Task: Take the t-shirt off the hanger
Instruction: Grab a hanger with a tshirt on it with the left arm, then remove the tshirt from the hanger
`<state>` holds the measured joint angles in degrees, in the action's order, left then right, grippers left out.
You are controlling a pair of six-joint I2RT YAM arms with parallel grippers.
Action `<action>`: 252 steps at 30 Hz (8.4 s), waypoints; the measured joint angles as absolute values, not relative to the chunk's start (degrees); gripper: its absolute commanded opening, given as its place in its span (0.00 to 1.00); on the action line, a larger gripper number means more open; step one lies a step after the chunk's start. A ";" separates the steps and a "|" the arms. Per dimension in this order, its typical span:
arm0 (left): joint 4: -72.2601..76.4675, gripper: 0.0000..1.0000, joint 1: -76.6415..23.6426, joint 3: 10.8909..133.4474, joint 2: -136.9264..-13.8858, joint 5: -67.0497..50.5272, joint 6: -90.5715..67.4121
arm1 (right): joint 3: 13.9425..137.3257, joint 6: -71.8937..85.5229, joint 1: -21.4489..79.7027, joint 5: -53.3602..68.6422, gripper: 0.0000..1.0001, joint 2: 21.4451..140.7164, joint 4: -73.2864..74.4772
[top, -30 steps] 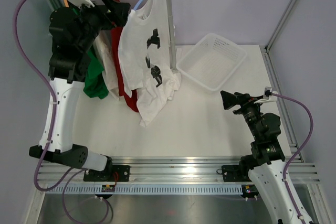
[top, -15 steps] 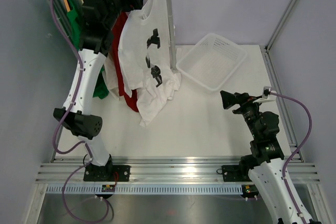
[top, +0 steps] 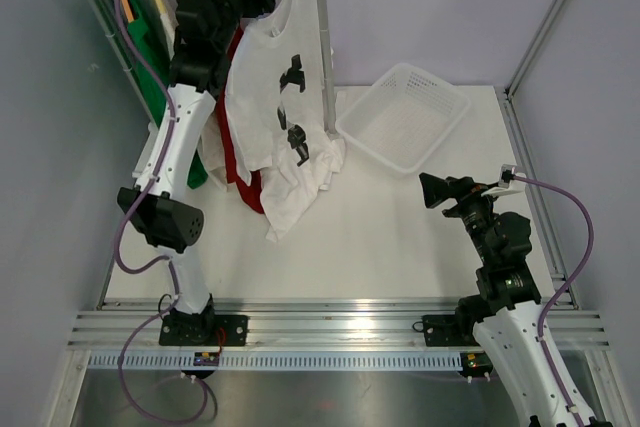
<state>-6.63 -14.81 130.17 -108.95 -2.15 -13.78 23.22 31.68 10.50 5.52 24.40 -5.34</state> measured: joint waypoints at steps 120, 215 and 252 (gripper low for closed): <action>-8.78 0.00 -18.13 133.16 -110.50 3.75 -11.66 | 23.20 31.51 10.50 6.68 1.00 28.60 -6.24; 13.89 0.00 -21.74 23.55 -18.22 -14.39 -35.46 | 17.54 35.31 10.50 20.38 0.99 52.62 -38.15; 20.75 0.00 -21.74 27.14 -29.56 -16.19 -25.61 | 46.92 16.14 37.06 15.44 0.91 58.30 -19.05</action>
